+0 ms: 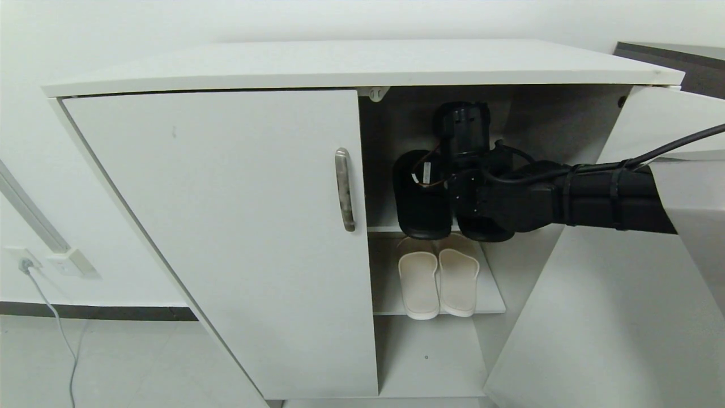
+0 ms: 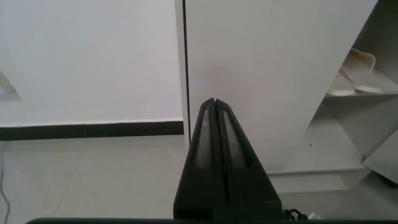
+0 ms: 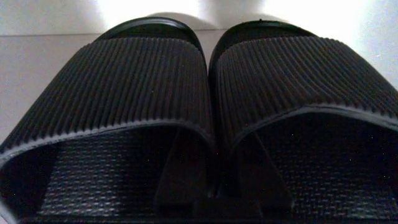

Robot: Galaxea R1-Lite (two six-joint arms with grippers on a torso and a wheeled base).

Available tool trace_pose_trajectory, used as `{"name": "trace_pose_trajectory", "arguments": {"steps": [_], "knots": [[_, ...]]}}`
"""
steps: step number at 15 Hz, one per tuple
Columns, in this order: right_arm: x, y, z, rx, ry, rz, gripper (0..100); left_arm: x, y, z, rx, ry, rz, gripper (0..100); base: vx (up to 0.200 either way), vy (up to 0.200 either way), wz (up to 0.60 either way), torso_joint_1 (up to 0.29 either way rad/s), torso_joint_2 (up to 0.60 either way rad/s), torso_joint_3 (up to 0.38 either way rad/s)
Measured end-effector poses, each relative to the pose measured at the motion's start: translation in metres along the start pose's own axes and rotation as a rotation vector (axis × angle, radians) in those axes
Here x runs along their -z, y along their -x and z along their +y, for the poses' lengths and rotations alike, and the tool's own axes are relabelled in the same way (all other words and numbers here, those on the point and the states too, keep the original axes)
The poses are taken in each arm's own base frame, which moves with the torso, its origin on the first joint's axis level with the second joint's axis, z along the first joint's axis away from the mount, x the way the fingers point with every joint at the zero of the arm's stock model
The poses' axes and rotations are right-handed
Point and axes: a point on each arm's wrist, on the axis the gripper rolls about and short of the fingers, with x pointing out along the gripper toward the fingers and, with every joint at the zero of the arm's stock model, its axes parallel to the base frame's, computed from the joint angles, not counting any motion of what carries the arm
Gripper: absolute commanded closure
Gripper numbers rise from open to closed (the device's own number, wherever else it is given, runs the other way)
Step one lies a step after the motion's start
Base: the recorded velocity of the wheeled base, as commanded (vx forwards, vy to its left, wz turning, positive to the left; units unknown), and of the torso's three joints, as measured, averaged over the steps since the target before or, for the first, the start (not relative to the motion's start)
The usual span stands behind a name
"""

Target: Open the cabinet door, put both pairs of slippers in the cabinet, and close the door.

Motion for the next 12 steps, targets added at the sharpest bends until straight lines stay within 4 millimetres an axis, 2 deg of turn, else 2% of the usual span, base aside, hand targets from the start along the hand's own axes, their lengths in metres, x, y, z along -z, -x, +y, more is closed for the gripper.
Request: {"name": "trace_pose_trajectory", "arguments": {"steps": [6, 9, 12], "knots": [[0.005, 0.005, -0.004, 0.002, 0.011, 0.021, 0, 0.000, 0.000, 0.000, 0.000, 0.000, 0.000, 100, 0.000, 0.000, 0.00, 0.000, 0.00, 0.000], [0.008, 0.023, -0.007, -0.013, 0.030, 0.048, 0, 0.000, 0.000, 0.000, 0.000, 0.000, 0.000, 100, 0.000, 0.000, 0.00, 0.000, 0.00, 0.000], [0.007, 0.054, -0.011, -0.050, 0.044, 0.063, 0, 0.000, 0.000, 0.000, 0.000, 0.000, 0.000, 100, 0.000, 0.000, 0.00, 0.000, 0.00, 0.000]]}}
